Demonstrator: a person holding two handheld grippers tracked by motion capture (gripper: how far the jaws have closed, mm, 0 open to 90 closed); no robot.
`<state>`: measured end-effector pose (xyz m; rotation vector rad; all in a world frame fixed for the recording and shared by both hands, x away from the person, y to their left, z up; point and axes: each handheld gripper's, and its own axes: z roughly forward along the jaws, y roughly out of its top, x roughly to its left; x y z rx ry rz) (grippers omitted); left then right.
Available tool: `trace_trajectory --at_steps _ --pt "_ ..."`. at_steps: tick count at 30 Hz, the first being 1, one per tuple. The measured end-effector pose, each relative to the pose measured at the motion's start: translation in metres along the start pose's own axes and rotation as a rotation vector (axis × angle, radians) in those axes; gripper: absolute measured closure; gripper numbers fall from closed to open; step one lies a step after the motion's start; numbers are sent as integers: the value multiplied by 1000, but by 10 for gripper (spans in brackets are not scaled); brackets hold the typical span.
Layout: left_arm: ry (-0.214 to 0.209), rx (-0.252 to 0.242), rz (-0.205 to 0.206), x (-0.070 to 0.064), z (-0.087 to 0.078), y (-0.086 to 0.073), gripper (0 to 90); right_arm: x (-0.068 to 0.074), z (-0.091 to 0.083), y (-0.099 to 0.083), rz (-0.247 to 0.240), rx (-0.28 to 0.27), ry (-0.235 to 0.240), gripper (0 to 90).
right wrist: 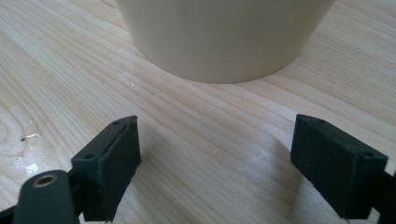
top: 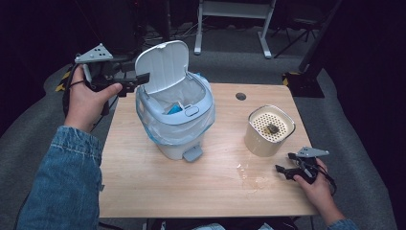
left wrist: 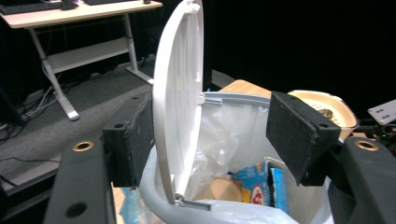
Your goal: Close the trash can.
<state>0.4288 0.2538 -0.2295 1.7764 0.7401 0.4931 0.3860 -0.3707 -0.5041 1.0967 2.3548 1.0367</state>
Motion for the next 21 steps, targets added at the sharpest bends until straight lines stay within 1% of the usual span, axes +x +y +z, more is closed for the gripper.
trace_trajectory --at_steps 1,3,5,7,9,11,12,14,17,21 --pt "-11 0 0 -1 0 0 357 0 0 0 0 0 0 160" --pt "-62 -6 -8 -6 -2 1 403 0 0 0 0 0 0 161" --pt "-100 -2 -2 -12 -1 2 419 0 0 0 1 0 0 161" --pt "-133 20 11 -20 2 2 419 0 0 0 0 0 0 161" --pt "-162 41 15 -27 6 1 416 0 0 0 0 0 0 161" --pt "-179 64 9 -33 11 -1 416 0 0 0 0 0 0 161" --pt "-181 75 8 -35 13 -2 416 0 0 0 0 0 0 161" --pt "-185 86 2 -38 19 -5 406 0 0 0 0 0 0 161" --pt "-210 116 -13 -42 29 -11 406 0 0 0 1 0 0 161" --pt "-243 130 -29 -49 42 -17 391 0 0 0 1 0 1 161"
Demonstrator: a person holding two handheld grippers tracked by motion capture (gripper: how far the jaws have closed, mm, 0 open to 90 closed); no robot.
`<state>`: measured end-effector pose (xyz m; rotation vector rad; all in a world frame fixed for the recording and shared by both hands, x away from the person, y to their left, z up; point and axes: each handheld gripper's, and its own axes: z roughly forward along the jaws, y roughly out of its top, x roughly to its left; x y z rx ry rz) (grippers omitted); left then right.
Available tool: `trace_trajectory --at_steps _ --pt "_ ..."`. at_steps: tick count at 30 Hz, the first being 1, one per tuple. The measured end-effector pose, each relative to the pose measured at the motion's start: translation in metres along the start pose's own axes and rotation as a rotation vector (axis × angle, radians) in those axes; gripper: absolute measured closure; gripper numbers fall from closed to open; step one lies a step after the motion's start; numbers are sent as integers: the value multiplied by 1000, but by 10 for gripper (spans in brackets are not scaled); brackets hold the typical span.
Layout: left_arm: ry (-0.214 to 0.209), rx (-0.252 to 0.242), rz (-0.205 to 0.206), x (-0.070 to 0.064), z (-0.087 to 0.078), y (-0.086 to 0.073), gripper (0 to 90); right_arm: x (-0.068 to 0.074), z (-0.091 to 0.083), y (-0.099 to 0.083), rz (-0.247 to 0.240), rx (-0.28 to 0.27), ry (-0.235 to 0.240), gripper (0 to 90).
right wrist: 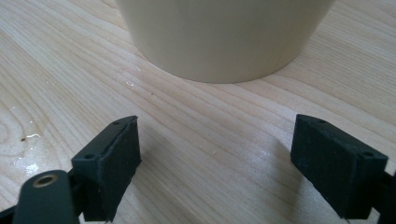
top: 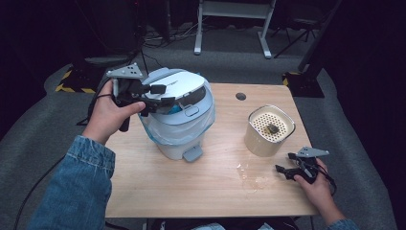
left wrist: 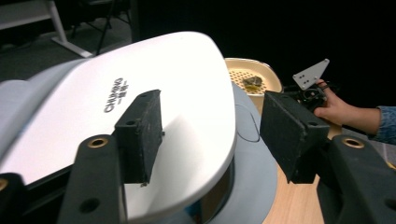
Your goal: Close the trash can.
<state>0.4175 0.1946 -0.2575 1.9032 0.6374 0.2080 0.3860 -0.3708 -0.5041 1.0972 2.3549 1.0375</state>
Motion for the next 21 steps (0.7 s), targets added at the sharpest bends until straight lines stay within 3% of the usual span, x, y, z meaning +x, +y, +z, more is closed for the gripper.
trace_trajectory --at_steps 4,8,11,16,19,21 --pt "-11 38 0 -3 12 -1 395 0 0 0 0 0 1 161" --pt "16 72 -12 -4 24 0 399 0 0 0 0 0 0 161" --pt "65 72 -33 -2 29 2 399 0 0 0 1 -1 1 161" --pt "140 86 -8 0 36 4 404 0 0 0 -1 0 0 161" --pt "162 95 17 -1 38 5 404 0 0 0 1 -1 1 161" --pt "188 102 52 -3 39 5 404 0 0 0 1 -1 1 161"
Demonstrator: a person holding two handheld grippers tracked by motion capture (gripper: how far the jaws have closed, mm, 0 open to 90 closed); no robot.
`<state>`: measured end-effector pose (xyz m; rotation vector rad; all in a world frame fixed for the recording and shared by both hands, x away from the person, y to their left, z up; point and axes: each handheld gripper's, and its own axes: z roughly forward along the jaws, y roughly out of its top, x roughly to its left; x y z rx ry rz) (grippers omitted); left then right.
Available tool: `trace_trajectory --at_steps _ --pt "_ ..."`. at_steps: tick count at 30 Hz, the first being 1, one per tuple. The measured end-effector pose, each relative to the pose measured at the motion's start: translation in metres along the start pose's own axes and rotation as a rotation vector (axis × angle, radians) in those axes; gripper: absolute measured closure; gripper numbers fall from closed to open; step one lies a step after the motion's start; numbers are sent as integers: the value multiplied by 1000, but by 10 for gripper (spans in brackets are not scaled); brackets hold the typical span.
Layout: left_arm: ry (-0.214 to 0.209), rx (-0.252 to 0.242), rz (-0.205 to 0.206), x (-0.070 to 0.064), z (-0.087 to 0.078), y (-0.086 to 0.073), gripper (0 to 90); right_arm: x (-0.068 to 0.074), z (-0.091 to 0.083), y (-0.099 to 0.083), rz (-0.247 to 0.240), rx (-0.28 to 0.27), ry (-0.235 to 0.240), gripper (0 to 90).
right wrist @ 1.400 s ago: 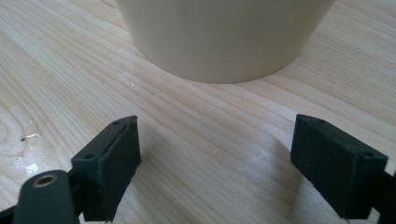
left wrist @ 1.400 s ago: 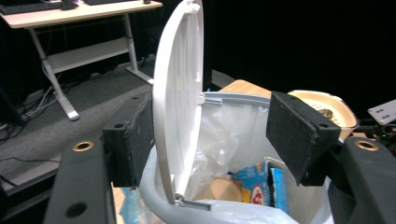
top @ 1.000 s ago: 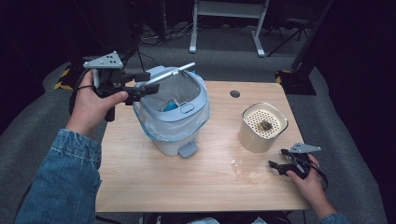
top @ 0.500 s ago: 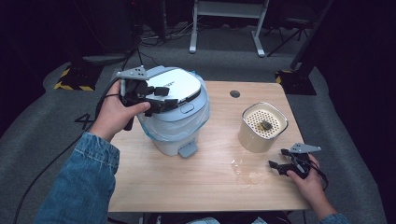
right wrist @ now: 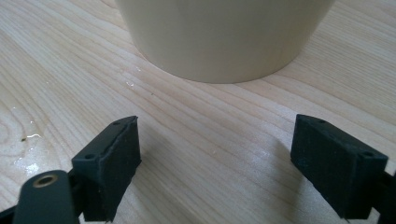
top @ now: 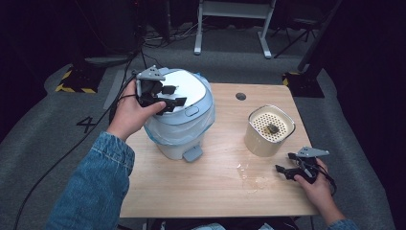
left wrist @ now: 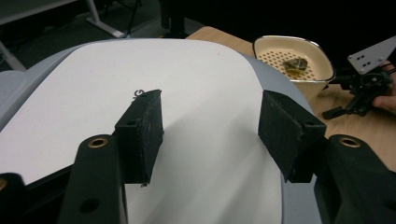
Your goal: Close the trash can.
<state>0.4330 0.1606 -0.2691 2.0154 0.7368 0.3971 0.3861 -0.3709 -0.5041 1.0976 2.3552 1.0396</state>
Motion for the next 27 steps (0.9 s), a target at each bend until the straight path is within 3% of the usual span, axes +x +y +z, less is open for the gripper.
trace_trajectory --at_steps 6,12,13,15,21,24,27 --pt "8 -16 7 0 1 -3 402 0 0 0 0 0 -1 161" --pt "36 11 4 -4 2 0 405 0 0 0 -1 1 -1 160" --pt "57 39 43 -4 3 1 406 0 0 0 -1 1 -1 160" --pt "67 28 24 -6 5 0 426 0 0 0 -4 1 1 160" --pt "61 -33 21 -3 9 -4 406 0 0 0 -4 1 3 160" --pt "37 -36 10 -6 9 -4 290 0 0 0 -4 1 3 160" --pt "-2 -62 9 -11 3 -2 284 0 0 0 -4 1 3 160"
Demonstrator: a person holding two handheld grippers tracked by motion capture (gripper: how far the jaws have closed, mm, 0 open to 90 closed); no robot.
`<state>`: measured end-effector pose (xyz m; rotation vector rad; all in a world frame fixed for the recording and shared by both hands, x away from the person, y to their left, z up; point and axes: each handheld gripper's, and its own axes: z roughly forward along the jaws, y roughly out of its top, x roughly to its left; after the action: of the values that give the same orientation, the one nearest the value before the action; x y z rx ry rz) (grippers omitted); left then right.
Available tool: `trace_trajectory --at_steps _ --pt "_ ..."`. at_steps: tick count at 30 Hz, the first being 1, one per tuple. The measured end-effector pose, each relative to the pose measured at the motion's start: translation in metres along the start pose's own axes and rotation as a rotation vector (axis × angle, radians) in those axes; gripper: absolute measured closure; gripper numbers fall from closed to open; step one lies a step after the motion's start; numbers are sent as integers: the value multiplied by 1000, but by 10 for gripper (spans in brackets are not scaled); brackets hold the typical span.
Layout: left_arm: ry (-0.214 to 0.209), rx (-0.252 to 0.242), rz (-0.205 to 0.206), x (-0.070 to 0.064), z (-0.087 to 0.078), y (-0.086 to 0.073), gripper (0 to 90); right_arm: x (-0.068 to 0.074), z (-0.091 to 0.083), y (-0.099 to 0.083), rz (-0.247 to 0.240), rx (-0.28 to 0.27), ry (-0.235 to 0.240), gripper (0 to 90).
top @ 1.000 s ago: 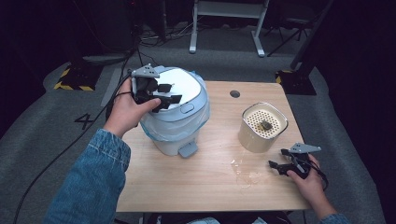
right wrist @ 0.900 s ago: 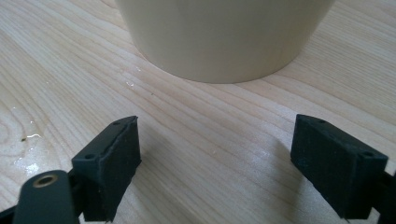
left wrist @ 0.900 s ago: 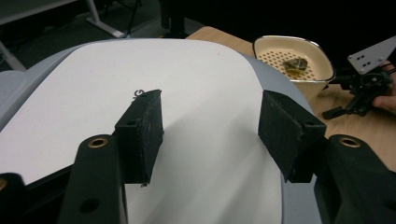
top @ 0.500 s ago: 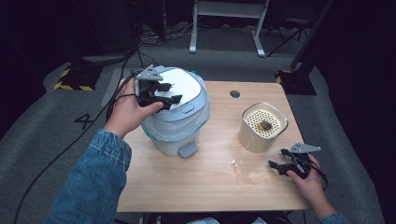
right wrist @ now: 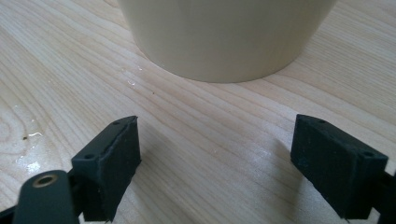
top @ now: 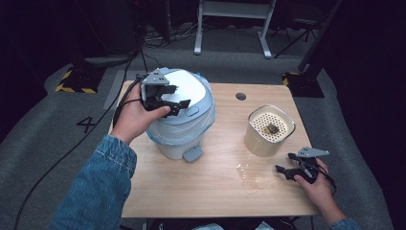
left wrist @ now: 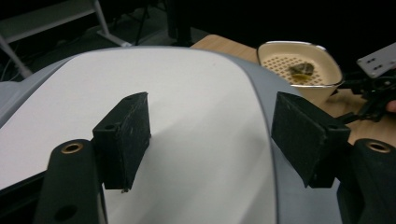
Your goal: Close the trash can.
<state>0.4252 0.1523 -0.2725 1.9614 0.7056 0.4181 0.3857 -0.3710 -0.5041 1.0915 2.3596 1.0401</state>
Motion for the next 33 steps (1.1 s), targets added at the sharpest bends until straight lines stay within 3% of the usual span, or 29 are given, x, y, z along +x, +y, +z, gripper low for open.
trace_trajectory --at_steps 8,10,18,21,25,29,33 --pt "-29 -26 35 -21 -32 2 267 0 0 0 0 0 0 160" --pt "-30 -31 19 -26 -43 -1 268 0 0 0 0 1 0 160" --pt "-21 -48 11 -44 -75 -25 266 0 0 0 0 1 0 160" --pt "-58 -71 -1 -49 -83 -34 266 0 0 0 -1 1 -1 160" --pt "-42 -89 -7 -54 -91 -48 262 0 0 0 -2 0 -1 159" --pt "-15 -76 -11 -58 -94 -64 254 0 0 0 -1 1 -1 159" --pt "32 -72 -16 -62 -99 -83 250 0 0 0 -1 1 -1 160"
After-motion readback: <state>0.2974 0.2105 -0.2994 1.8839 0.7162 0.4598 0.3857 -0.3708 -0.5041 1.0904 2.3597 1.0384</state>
